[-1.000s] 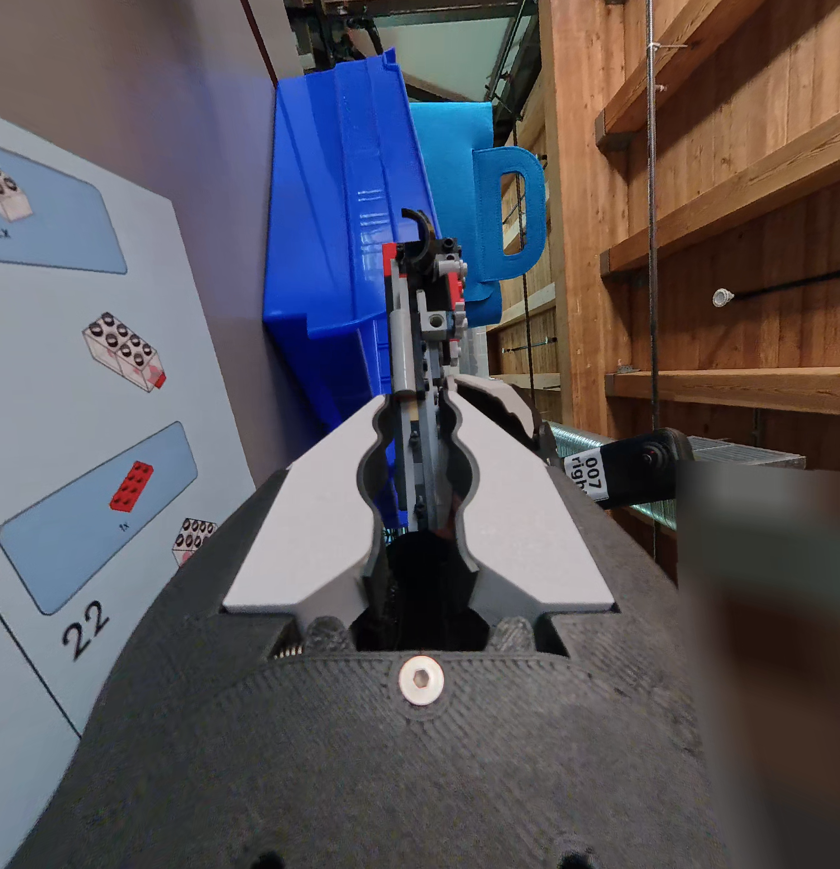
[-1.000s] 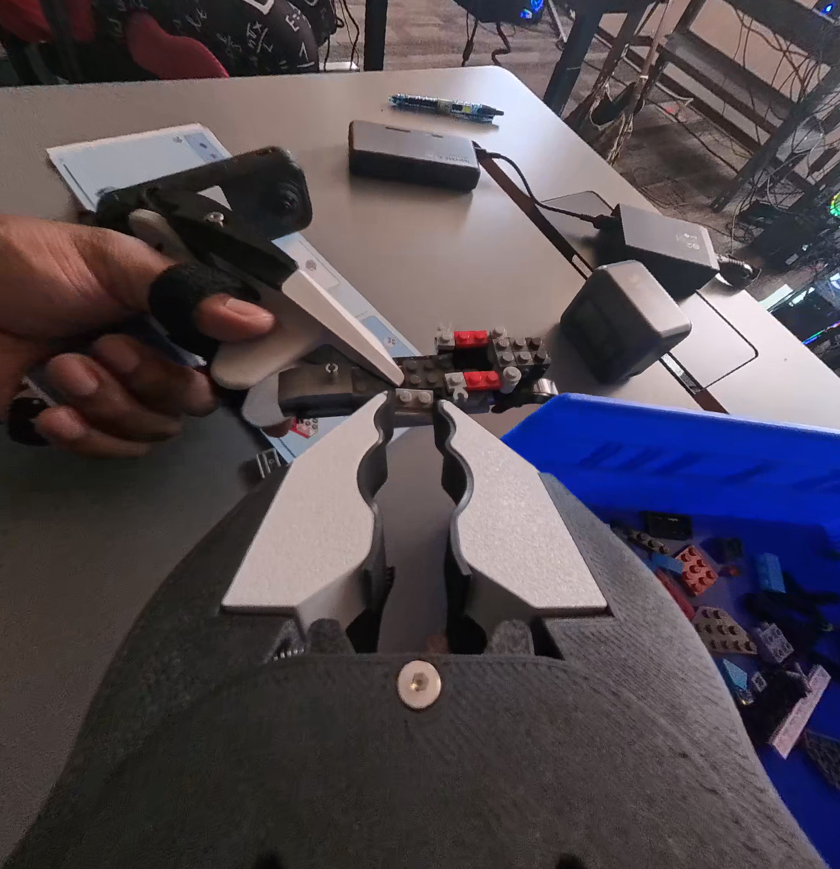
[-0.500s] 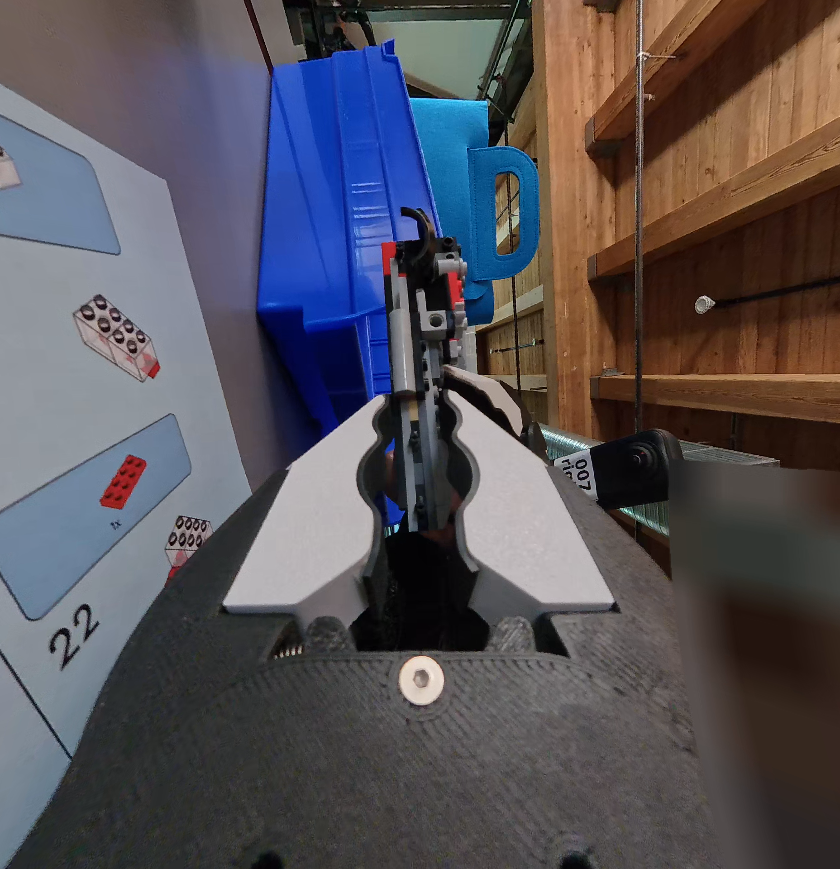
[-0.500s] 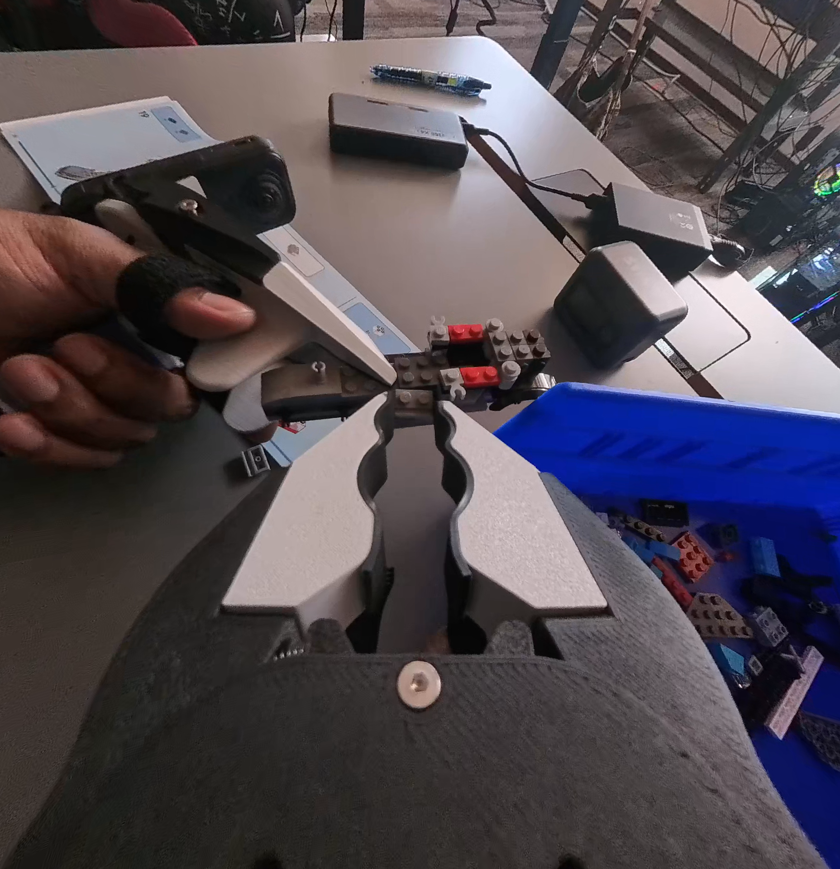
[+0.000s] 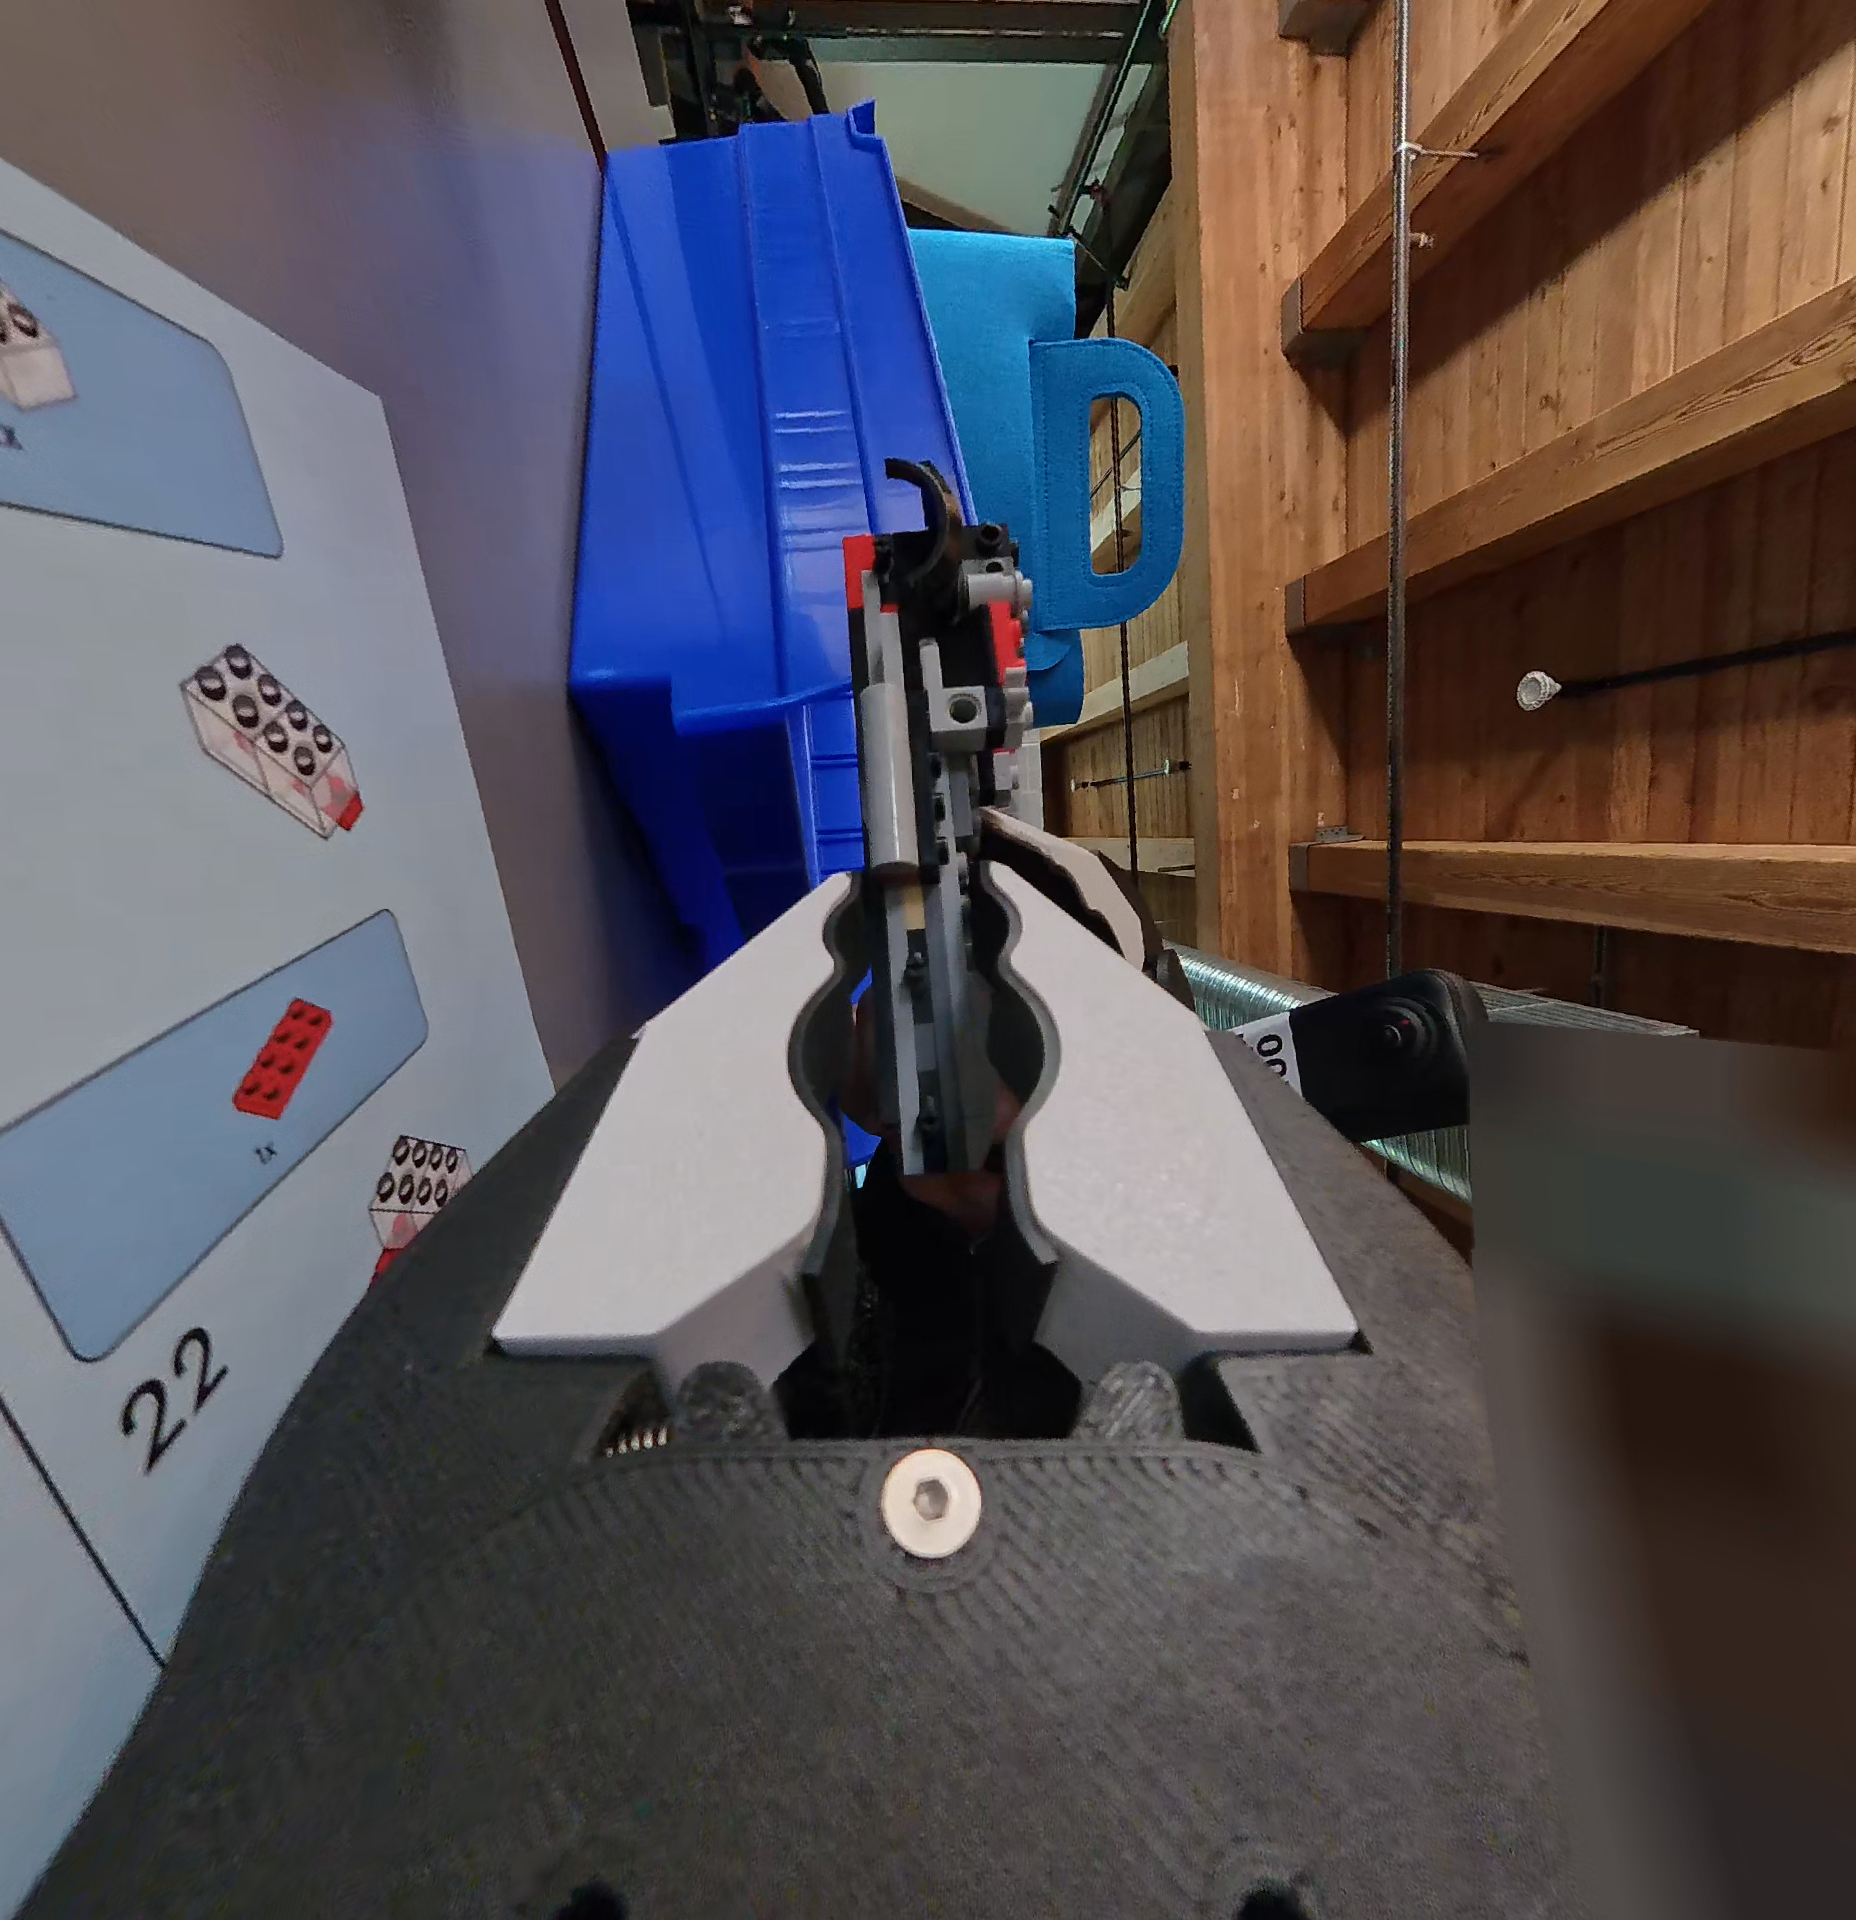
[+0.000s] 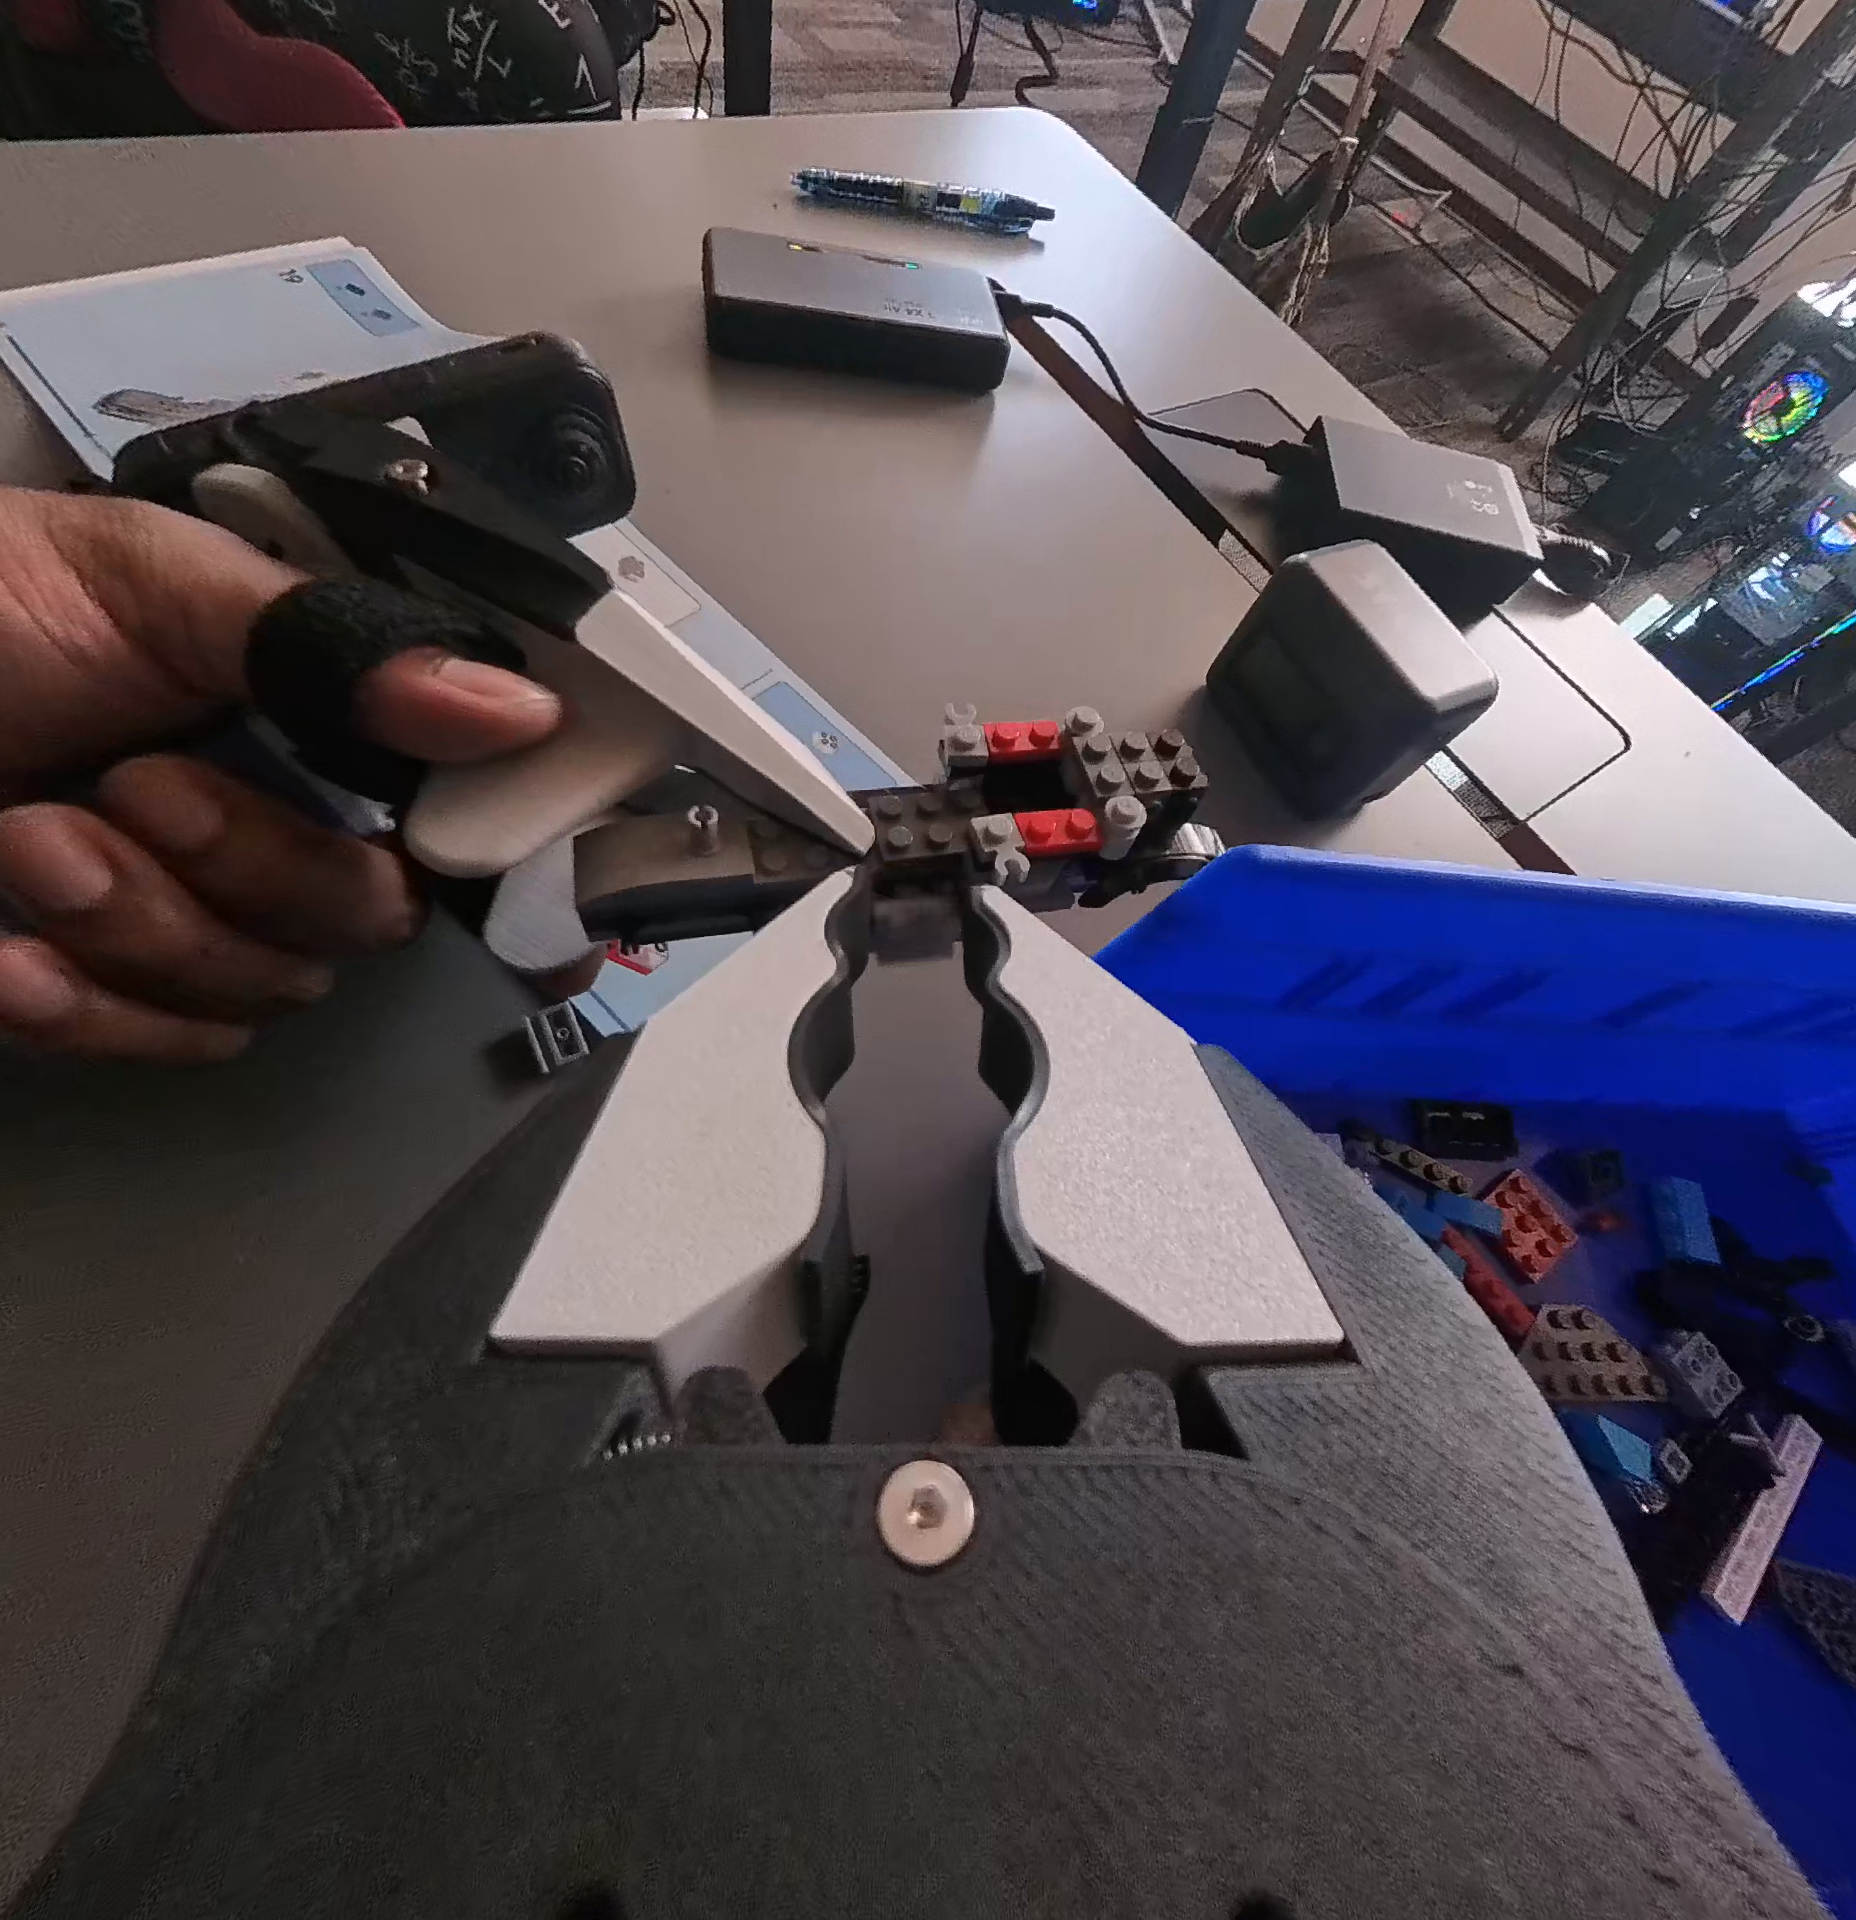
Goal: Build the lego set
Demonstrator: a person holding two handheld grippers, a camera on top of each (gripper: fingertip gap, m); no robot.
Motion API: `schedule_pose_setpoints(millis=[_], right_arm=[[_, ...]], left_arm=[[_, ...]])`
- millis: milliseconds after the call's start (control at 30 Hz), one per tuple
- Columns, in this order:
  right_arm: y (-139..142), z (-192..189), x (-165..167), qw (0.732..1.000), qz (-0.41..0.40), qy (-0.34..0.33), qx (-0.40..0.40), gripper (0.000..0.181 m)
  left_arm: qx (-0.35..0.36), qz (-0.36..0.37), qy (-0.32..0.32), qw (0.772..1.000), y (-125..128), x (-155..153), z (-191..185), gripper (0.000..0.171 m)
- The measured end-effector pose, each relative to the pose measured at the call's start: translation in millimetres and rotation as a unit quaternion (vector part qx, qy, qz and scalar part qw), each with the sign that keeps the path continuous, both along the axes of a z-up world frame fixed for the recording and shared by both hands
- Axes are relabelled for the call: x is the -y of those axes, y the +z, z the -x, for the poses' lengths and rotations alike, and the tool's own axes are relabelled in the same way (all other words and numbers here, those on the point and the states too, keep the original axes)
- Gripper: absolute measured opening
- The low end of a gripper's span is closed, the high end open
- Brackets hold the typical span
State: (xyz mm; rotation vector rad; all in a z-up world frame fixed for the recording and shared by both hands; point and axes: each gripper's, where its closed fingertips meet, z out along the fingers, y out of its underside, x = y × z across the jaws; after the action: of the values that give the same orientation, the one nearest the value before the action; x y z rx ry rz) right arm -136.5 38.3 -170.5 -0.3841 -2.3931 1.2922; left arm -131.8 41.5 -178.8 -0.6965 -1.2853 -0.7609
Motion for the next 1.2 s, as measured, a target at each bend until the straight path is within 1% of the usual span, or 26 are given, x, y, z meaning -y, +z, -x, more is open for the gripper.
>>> schedule_pose_setpoints(millis=[200,300,400,467,533,600,700,767,867,933,1033,1100,1200], right_arm=[[-0.9,0.0,0.5,1.0,0.003,0.0,-0.002,0.018],[3.5,1.8,-5.9,1.0,0.009,-0.009,0.0,0.018],[18.4,1.0,-24.6,0.999,0.039,-0.027,0.009,0.021],[30.7,-3.2,-43.2,0.996,0.074,-0.045,0.021,0.021],[34.4,-10.5,-66.0,0.992,0.102,-0.07,0.036,0.021],[24.8,-20.6,-90.0,0.987,0.108,-0.104,0.057,0.021],[-7.5,-35.2,-123.2,0.98,0.074,-0.167,0.079,0.021],[-28.4,-44.7,-134.5,0.975,0.055,-0.191,0.098,0.021],[-55.3,-46.0,-149.1,0.971,-0.002,-0.22,0.093,0.021],[-68.5,-42.6,-153.1,0.969,-0.032,-0.227,0.094,0.023],[-81.2,-38.2,-150.3,0.966,-0.047,-0.227,0.114,0.029],[-83.2,-38.9,-144.7,0.966,-0.048,-0.22,0.124,0.031],[-81.9,-50.7,-126.8,0.971,-0.037,-0.188,0.144,0.031]], left_arm=[[0.0,0.002,0.003,1.0,-0.7,0.7,0.6,0.018],[-0.006,0.008,0.007,1.0,0.3,3.4,2.0,0.018],[-0.015,0.017,0.013,1.0,2.6,7.0,3.5,0.019],[-0.021,0.021,0.015,0.999,4.5,8.8,4.2,0.018],[-0.027,0.024,0.018,0.999,6.7,10.1,4.5,0.018],[-0.033,0.026,0.017,0.999,9.3,10.0,3.9,0.018],[-0.045,0.025,0.017,0.999,14.6,8.5,2.6,0.018],[-0.049,0.024,0.017,0.998,16.3,7.3,1.9,0.018],[-0.055,0.026,0.015,0.998,17.1,5.6,1.2,0.018],[-0.058,0.03,0.016,0.998,16.9,5.4,1.4,0.019],[-0.064,0.036,0.02,0.997,16.7,7.5,2.7,0.019],[-0.065,0.039,0.024,0.997,16.6,10.0,4.0,0.018],[-0.067,0.037,0.027,0.997,17.9,12.6,5.1,0.018]])
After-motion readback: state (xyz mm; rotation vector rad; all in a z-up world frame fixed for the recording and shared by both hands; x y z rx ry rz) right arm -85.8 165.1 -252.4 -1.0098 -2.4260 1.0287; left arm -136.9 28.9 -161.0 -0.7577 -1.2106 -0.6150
